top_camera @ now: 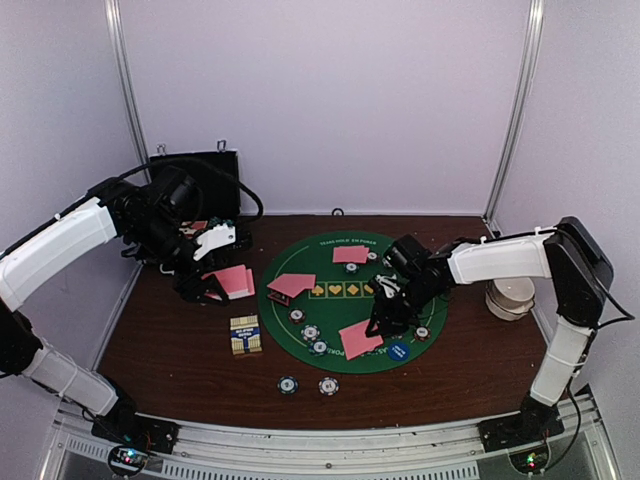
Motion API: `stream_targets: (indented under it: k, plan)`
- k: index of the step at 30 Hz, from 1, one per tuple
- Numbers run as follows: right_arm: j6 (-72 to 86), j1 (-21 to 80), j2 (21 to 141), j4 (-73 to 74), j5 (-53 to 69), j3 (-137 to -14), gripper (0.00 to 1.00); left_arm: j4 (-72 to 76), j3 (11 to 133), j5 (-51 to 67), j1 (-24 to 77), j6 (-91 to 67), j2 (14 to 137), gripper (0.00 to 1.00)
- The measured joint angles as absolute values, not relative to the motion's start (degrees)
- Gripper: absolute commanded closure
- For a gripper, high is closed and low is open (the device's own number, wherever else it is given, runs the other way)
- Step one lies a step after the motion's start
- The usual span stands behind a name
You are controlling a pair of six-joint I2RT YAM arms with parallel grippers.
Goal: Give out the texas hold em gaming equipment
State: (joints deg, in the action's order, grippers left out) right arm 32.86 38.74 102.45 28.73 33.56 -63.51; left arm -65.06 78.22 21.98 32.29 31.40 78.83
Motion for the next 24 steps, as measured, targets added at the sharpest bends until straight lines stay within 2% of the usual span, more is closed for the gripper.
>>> stream_targets:
  k: [4, 6, 12, 17, 21, 24]
  plan:
    - [31.35, 38.74, 102.98, 30.98, 31.83, -64.45, 0.79, -65.06, 78.22, 22.04, 32.29, 31.40, 78.83, 1.00]
    - [30.70, 38.74, 102.98, 32.36, 30.65, -65.52, 0.74, -65.06, 78.22, 22.09, 32.29, 31.38, 78.83, 1.00]
    - [28.47, 38.70, 102.26, 36.42, 26.63, -69.19, 0.56, -65.06, 78.22, 22.09, 32.29, 31.38, 78.83, 1.00]
    - [29.85, 38.74, 98.98, 37.54, 25.74, -71.29, 0.30, -65.06, 78.22, 22.09, 32.29, 31.38, 78.83, 1.00]
    - [34.00, 39.79, 94.89, 33.71, 27.38, -72.79, 0.19, -65.06, 78.22, 22.09, 32.29, 31.38, 78.83, 1.00]
    - [39.94, 42.09, 93.19, 25.56, 30.61, -72.88, 0.15, -65.06, 78.22, 22.11, 32.29, 31.38, 78.83, 1.00]
